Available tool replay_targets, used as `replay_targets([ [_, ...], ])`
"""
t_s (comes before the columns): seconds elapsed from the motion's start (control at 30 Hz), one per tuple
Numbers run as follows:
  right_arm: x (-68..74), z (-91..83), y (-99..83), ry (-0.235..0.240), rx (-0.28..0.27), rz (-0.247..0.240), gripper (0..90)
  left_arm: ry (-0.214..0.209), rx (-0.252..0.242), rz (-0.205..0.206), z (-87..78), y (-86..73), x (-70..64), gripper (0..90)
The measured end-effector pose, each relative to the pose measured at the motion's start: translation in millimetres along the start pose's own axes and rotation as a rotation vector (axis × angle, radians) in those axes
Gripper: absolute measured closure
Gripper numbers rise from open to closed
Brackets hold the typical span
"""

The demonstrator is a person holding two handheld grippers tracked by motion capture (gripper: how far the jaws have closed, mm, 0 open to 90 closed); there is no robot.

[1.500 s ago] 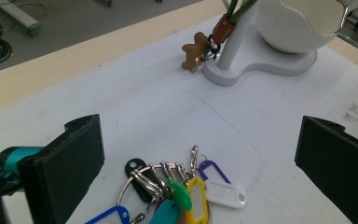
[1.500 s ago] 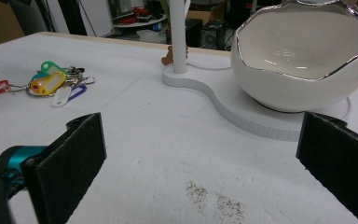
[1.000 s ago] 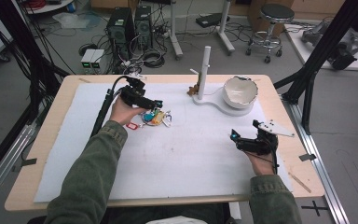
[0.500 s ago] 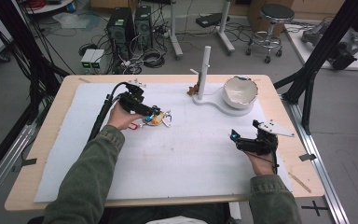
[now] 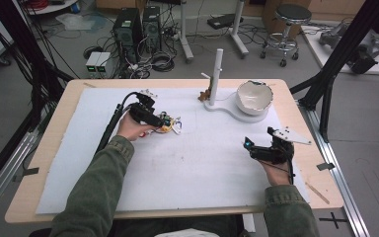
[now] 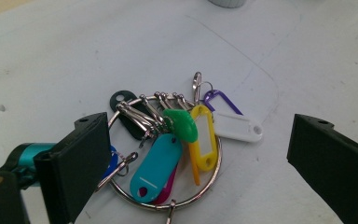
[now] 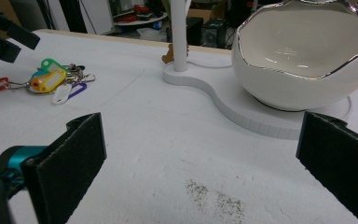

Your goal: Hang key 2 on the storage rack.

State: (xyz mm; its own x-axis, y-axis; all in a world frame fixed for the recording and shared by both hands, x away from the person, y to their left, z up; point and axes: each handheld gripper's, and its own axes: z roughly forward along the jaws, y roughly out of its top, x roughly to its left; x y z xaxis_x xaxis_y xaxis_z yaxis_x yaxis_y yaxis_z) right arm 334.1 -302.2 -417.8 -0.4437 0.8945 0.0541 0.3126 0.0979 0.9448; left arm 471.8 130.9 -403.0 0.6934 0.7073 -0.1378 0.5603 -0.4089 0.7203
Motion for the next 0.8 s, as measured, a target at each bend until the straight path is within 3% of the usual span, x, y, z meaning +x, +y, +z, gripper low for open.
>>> replay_targets([
  [0.53, 0.1, 0.4, -0.1, 0.003, 0.004, -0.007, 0.5, 0.016, 0.039, 0.007, 20.4, -5.9, -3.3, 27.7],
  [0.6, 0.1, 0.4, -0.1, 0.003, 0.005, -0.006, 0.5, 0.001, 0.048, 0.014, 21.9, -7.0, -3.5, 35.1],
  [0.67, 0.1, 0.5, -0.2, 0.003, 0.005, -0.006, 0.5, 0.013, 0.071, 0.029, 23.8, -8.1, -3.7, 42.9],
  [0.8, 0.3, 0.5, -0.2, 0.004, 0.008, -0.005, 0.5, 0.008, 0.098, 0.024, 29.3, -10.5, -3.9, 61.6],
])
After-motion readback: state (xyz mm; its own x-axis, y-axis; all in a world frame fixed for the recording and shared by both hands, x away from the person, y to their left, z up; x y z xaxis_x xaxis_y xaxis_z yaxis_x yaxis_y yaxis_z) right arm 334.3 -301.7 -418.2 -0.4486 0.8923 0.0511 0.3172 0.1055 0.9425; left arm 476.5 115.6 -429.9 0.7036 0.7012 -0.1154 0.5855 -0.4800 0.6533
